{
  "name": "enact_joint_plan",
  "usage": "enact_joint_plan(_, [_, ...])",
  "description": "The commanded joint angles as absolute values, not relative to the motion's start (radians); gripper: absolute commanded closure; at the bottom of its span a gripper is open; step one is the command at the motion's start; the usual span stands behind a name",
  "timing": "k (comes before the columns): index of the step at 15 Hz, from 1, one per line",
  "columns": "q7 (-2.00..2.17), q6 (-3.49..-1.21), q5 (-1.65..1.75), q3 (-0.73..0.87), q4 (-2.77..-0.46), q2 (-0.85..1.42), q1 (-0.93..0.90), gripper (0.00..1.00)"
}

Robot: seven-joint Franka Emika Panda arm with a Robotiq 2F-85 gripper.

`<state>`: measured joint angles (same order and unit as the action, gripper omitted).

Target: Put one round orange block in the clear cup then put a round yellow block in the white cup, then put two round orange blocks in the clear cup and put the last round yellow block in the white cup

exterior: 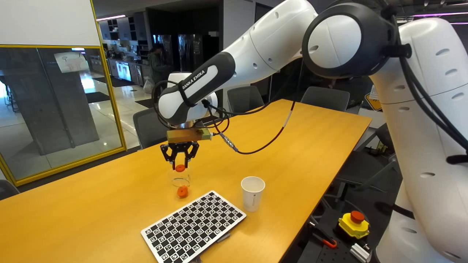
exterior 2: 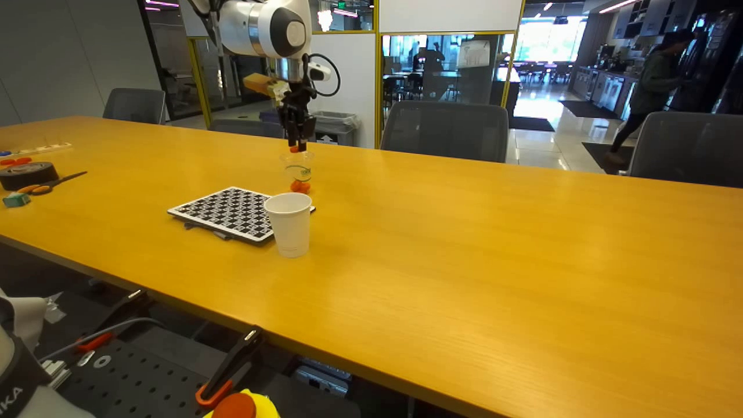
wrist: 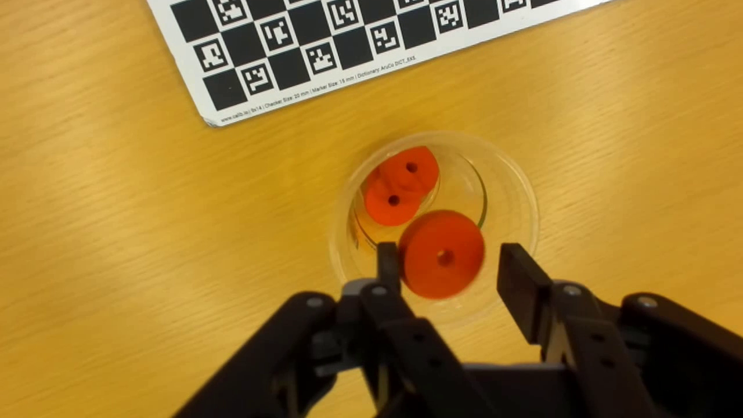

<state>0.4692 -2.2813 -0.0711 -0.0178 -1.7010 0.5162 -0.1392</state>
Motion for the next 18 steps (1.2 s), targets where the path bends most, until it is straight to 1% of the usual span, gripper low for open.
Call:
enact_joint_plan(1, [0.464, -2.241, -0.091, -0.013, -1.649, 0.537, -0.140, 0.19])
enact_joint_plan(3, [0.461, -2.236, -0.093, -0.015, -1.658, 0.532, -0.140, 0.05])
enact_joint_plan(4, [0.459, -2.233, -0.094, -0.017, -1.667, 0.524, -0.140, 0.00])
enact_joint_plan(8, [0.471, -2.197, -0.076, -0.014, -1.741, 0.450, -0.155, 0.00])
enact_joint_plan(11, [0.471, -2.160, -0.070, -0.016, -1.847, 0.348, -0.162, 0.00])
enact_joint_plan(18, [0.457, -2.150, -0.028, -0.035, -2.224, 0.012, -0.151, 0.00])
